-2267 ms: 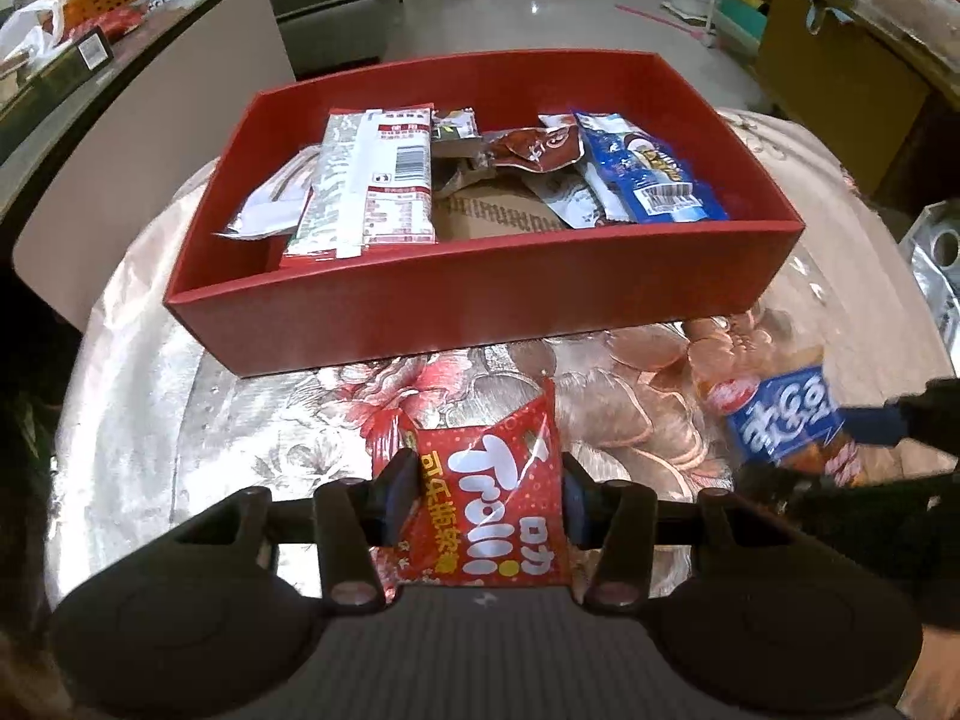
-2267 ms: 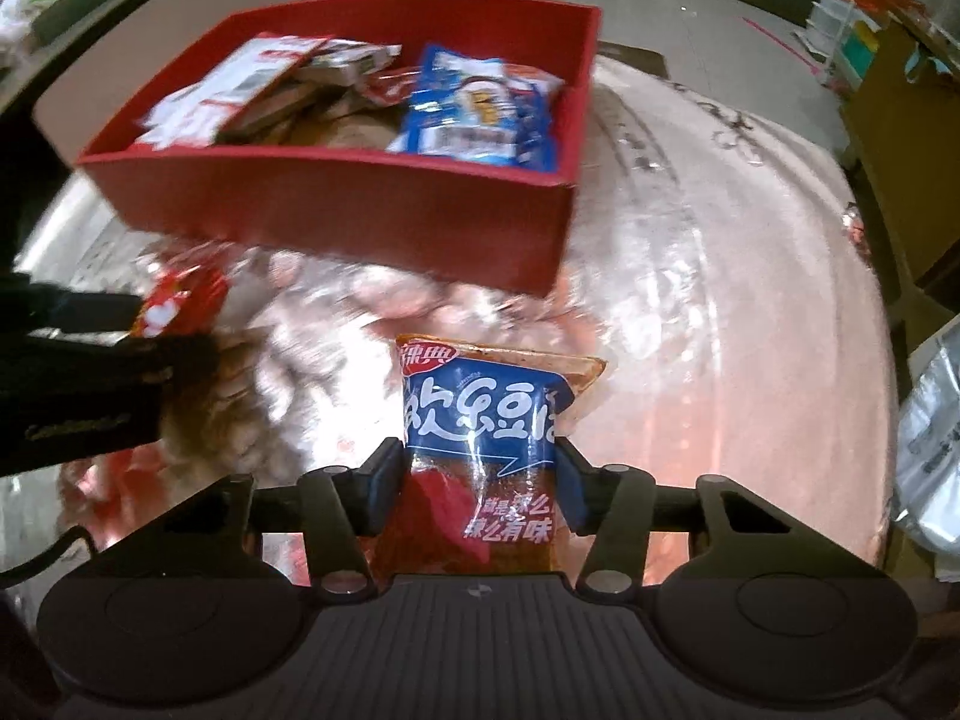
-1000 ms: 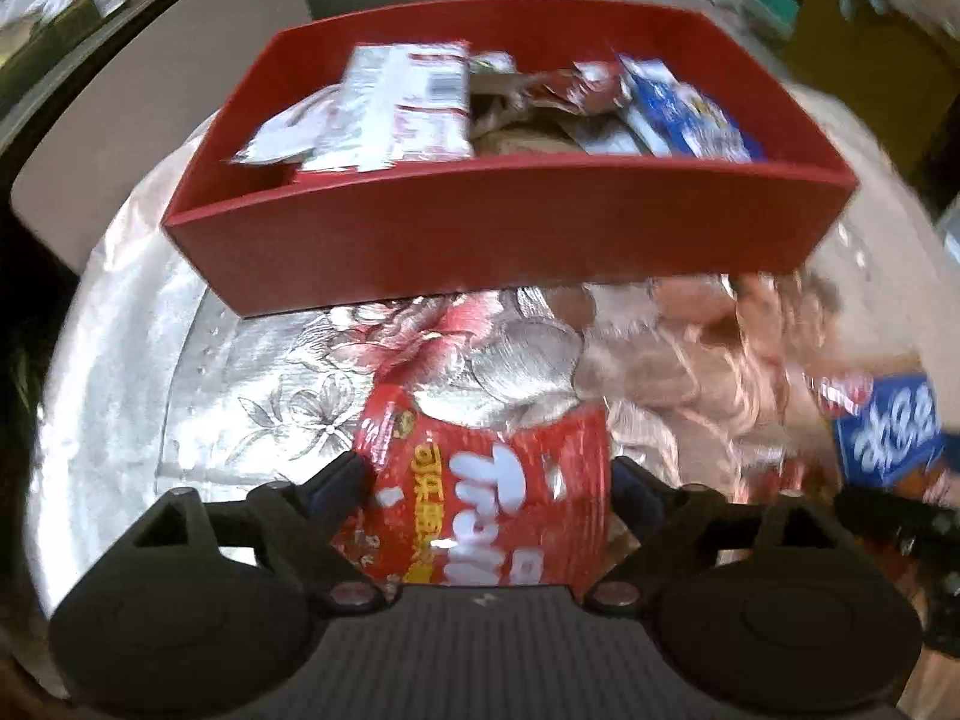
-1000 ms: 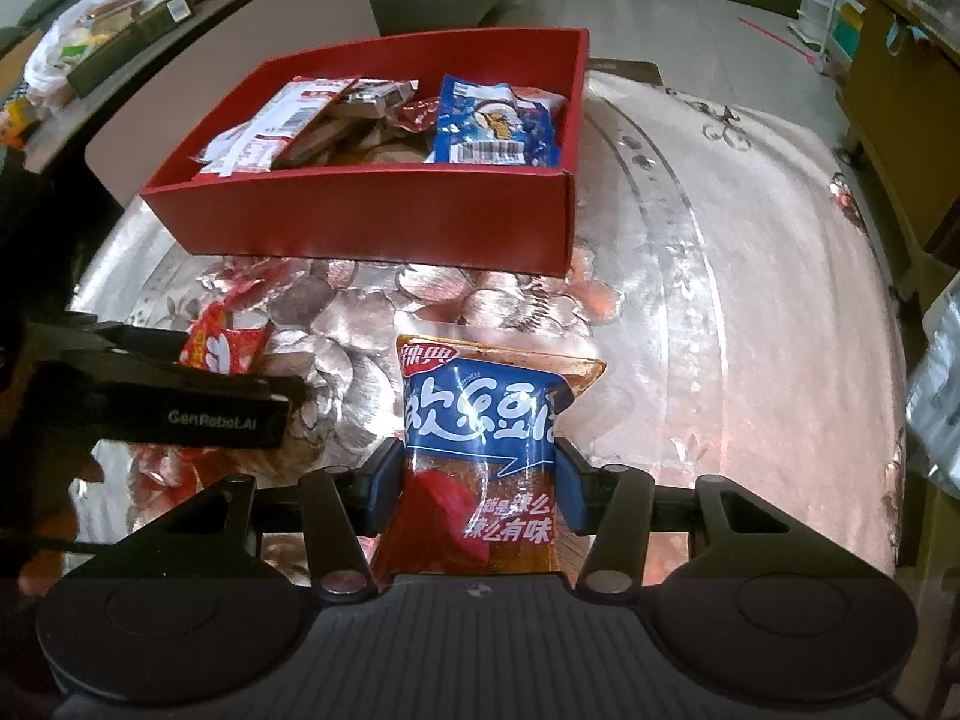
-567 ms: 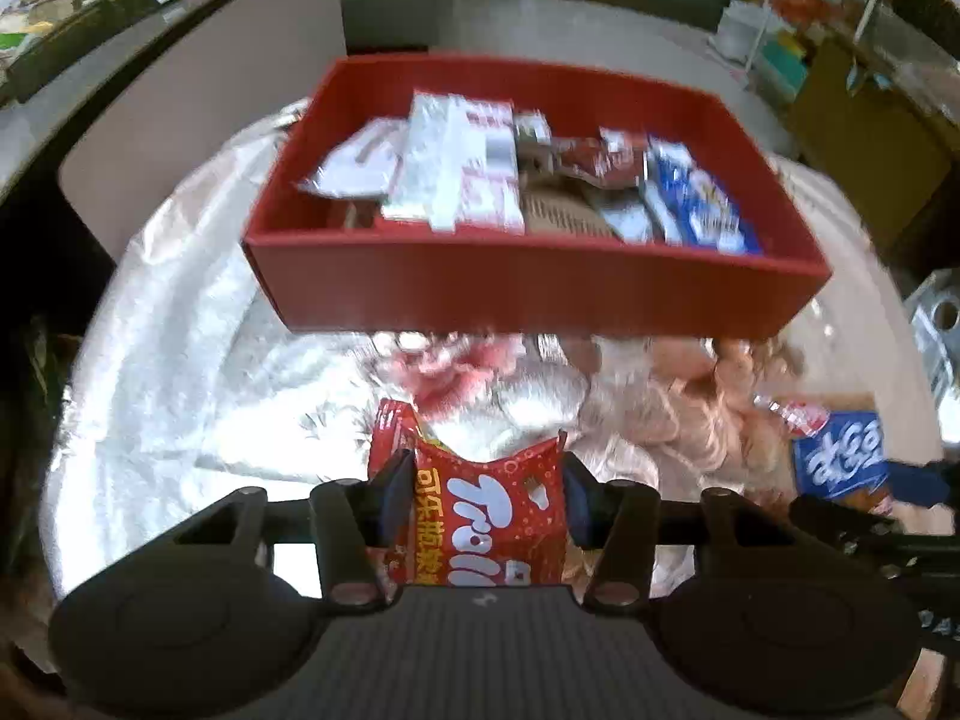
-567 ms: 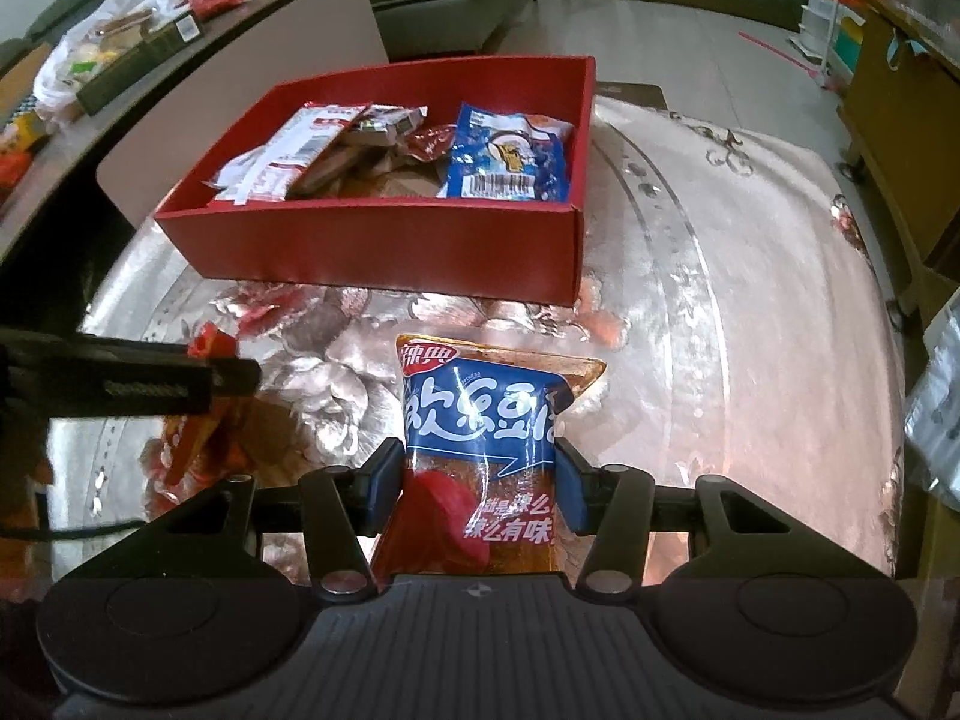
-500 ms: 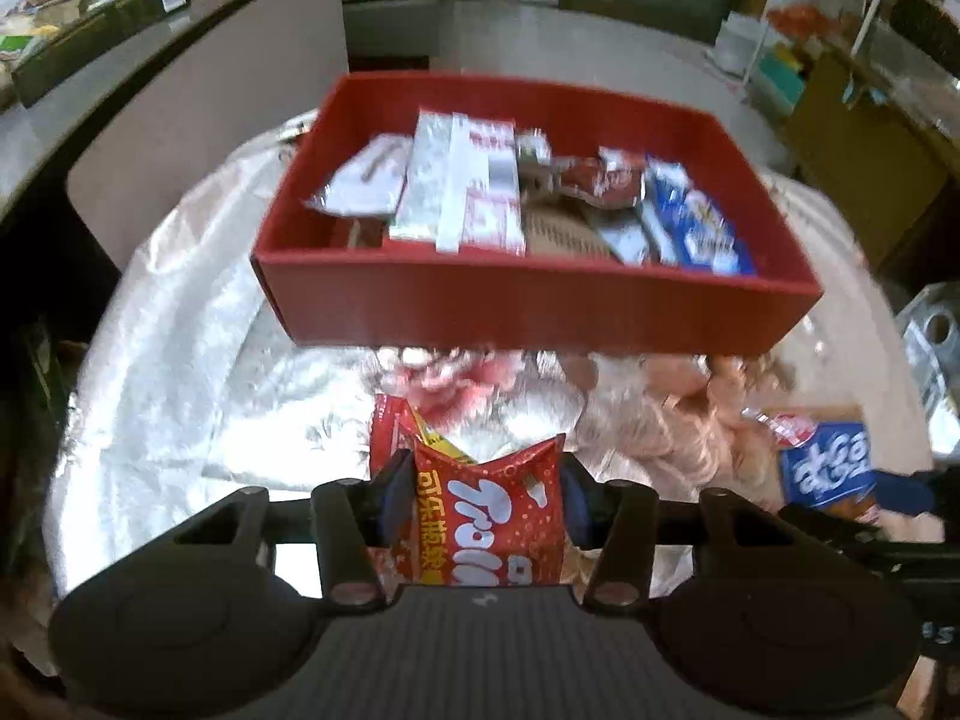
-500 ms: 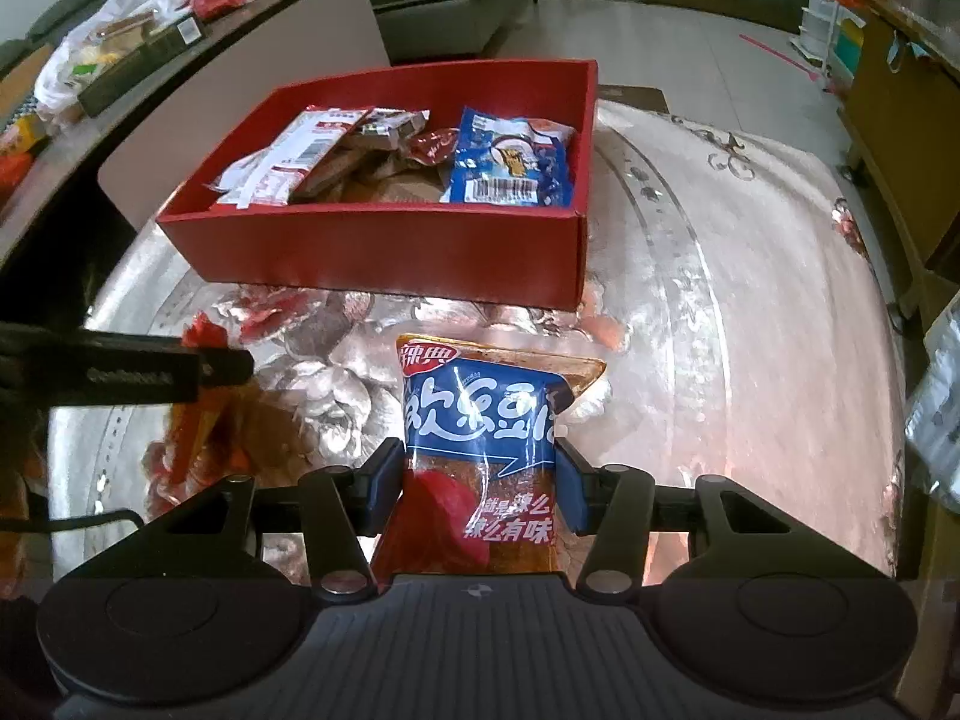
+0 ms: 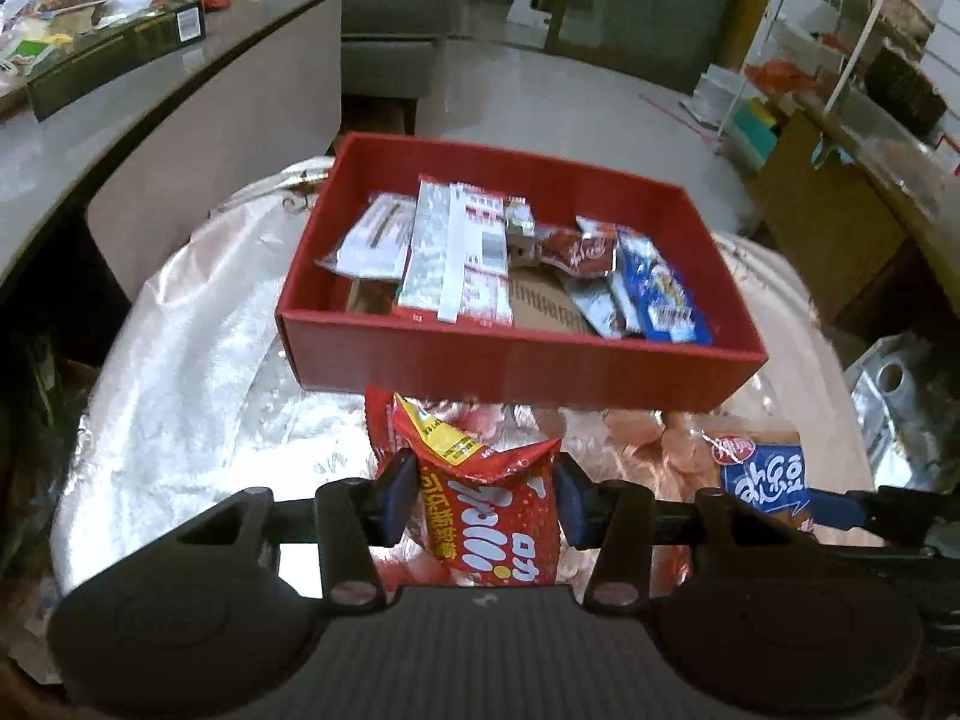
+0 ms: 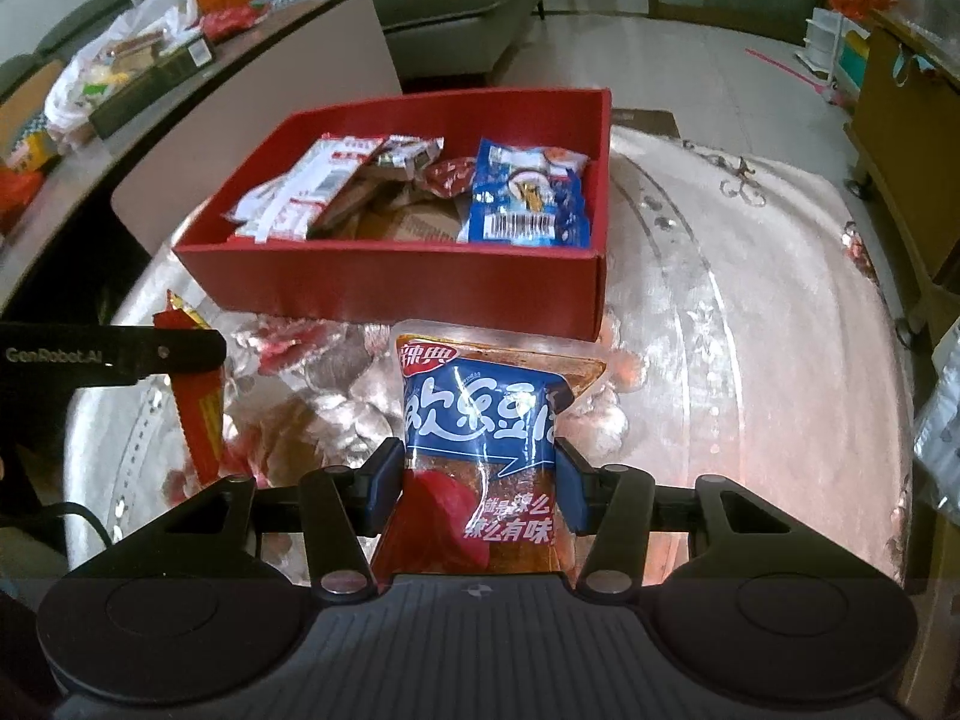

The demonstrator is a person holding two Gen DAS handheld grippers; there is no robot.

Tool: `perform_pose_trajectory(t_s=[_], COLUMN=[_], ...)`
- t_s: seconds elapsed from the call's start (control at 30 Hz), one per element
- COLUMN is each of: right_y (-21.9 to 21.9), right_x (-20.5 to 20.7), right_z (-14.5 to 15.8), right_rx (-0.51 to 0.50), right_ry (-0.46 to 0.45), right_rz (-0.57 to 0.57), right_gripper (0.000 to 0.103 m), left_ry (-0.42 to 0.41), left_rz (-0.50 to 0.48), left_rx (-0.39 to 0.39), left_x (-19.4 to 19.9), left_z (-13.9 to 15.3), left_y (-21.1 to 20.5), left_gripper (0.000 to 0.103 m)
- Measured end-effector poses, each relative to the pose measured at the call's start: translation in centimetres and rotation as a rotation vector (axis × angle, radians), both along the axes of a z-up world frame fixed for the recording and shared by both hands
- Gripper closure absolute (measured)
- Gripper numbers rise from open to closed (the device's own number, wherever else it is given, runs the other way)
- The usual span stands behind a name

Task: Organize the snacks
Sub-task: 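Lift both bags and carry them over the red box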

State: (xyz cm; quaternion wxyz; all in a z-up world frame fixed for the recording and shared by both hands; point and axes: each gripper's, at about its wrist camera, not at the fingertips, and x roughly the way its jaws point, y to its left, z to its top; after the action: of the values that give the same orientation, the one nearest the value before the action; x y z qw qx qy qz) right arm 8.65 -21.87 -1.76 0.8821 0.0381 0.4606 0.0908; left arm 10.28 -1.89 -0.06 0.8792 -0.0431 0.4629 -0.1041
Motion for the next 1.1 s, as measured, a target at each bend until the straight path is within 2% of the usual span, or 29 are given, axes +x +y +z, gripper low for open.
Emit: perform_pose_trajectory(t_s=[1.1], right_y=[-0.7], right_x=[1.0], right_z=[3.7], right_rx=[0.041], right_ry=[-0.113], right_rz=[-0.035], right_gripper=[0.043], left_ry=[-0.122], left_rz=[-0.026], left_rx=[0.009], left_x=[0.2], left_z=[2.9], left_y=[-1.4], left_gripper=[0.062])
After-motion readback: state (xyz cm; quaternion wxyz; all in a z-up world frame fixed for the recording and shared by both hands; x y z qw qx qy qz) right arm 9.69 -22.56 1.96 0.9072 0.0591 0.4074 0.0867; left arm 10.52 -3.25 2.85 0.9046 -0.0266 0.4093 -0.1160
